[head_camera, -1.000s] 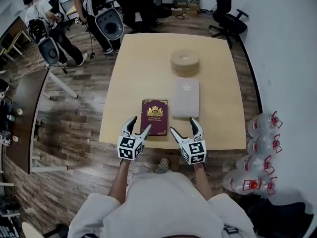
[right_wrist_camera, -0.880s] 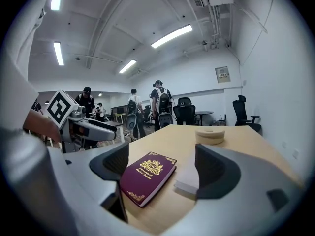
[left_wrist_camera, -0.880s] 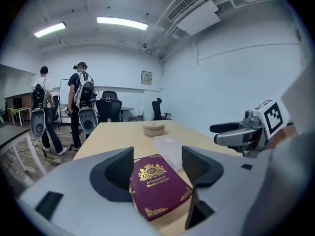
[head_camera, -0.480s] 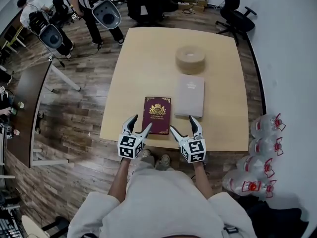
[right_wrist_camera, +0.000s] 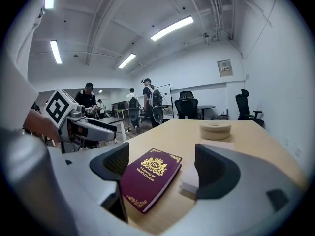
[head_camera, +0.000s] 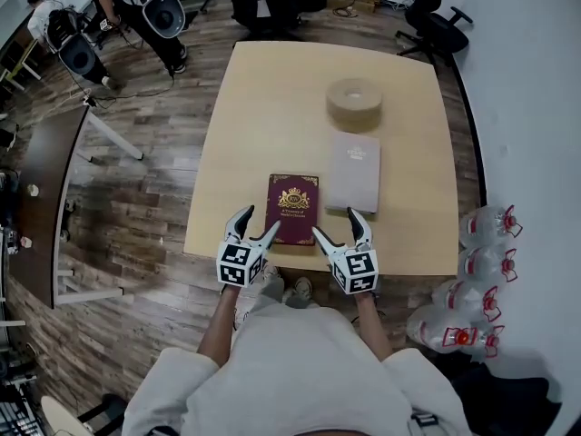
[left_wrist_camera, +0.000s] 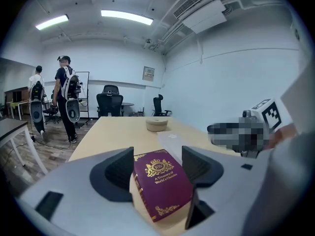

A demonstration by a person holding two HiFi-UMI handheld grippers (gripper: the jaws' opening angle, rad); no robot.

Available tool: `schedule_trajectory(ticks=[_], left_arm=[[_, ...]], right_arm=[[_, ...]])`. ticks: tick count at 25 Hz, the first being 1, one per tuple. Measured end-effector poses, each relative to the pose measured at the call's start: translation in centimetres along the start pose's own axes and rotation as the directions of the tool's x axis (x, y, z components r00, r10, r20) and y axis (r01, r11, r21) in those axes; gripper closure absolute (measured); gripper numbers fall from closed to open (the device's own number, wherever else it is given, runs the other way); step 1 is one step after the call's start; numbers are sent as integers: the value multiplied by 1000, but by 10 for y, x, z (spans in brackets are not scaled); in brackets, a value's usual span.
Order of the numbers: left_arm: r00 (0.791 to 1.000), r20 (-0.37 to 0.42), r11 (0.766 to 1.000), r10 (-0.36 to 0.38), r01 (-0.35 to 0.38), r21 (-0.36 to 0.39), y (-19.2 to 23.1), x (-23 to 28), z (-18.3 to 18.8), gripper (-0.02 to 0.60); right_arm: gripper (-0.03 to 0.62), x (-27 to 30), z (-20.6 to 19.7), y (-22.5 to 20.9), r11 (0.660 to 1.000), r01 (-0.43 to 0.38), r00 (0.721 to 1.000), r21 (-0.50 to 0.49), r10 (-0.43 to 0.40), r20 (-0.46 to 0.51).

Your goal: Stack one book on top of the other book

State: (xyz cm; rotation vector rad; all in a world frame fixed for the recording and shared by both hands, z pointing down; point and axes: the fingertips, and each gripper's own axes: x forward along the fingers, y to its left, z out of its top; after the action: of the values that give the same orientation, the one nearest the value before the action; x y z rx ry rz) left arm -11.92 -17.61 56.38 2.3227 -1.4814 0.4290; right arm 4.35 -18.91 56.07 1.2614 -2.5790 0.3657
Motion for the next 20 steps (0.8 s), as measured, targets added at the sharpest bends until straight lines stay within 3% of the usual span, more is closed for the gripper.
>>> schedule_trajectory(ticks=[7, 20], left_arm=[[1000, -9, 1000, -28, 28, -14, 28, 4, 1, 273], [988, -49, 989, -149, 149, -20, 77, 24, -12, 273]], right_arm=[[192, 22, 0, 10, 1000, 27, 999, 6, -27, -36], [192, 59, -2, 22, 988, 149, 986, 33, -146, -83]])
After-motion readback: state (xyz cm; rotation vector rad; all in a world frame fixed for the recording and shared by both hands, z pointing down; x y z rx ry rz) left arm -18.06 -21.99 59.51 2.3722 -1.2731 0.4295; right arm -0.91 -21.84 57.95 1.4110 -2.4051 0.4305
